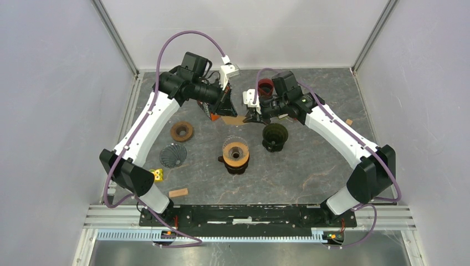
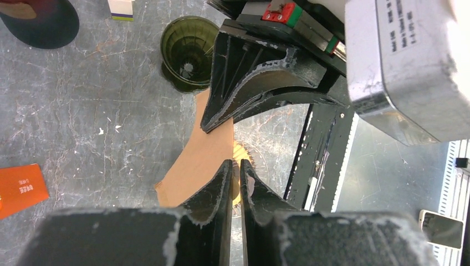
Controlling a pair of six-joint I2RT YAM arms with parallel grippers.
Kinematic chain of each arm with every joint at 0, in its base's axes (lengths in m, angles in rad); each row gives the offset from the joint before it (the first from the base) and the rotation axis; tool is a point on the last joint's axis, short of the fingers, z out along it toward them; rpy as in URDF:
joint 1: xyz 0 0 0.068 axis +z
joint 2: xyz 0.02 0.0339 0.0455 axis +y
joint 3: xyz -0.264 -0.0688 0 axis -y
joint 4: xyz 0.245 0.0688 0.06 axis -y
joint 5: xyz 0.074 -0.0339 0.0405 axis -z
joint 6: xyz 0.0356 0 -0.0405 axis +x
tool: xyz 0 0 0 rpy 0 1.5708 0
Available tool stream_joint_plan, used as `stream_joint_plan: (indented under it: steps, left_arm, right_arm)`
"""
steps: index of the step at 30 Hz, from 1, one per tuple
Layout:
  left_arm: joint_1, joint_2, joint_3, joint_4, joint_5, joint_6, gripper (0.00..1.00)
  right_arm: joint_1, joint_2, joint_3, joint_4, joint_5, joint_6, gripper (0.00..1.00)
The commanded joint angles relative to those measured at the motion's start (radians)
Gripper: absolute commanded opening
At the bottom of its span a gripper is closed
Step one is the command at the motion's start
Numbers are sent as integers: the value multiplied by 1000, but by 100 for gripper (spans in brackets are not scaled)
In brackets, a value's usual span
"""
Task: Place the coffee filter in the dripper
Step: Pick up the coffee filter from the coffee filter holder.
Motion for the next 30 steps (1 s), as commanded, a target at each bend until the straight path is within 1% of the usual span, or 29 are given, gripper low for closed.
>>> stream_joint_plan:
  steps: [1,3,6,9,13,18,21,27,30]
  left_arm:
    - [-1,-26,-5,4,-23,13,16]
    - [-1,-32,-2,4,-22,15,19]
    - [5,-42,7,4,-10,16,32]
    - [8,-58,9,4,-3,32,43]
    - [8,-88,-16,3,-10,111,54]
    - [7,-114,-31,4,-51,254,68]
    - [6,-121,-24,4,-61,301,73]
    - [-14,-118,-36,4,-20,269,77]
    - [-30,-118,-57,5,-31,270,78]
  right_arm:
    - [4,-37,30,-15,-5,-40,0]
    - [4,-36,28,-23,-2,-49,0]
    - [3,-32,28,-37,9,-67,0]
    - [4,-29,32,-57,3,-75,0]
    - [4,-28,40,-79,-28,-77,0]
    - [4,-32,49,-132,-67,-116,0]
    - [5,-39,48,-148,-83,-125,0]
    - [12,-52,37,-140,-80,-109,0]
    - [15,-61,31,-137,-80,-105,0]
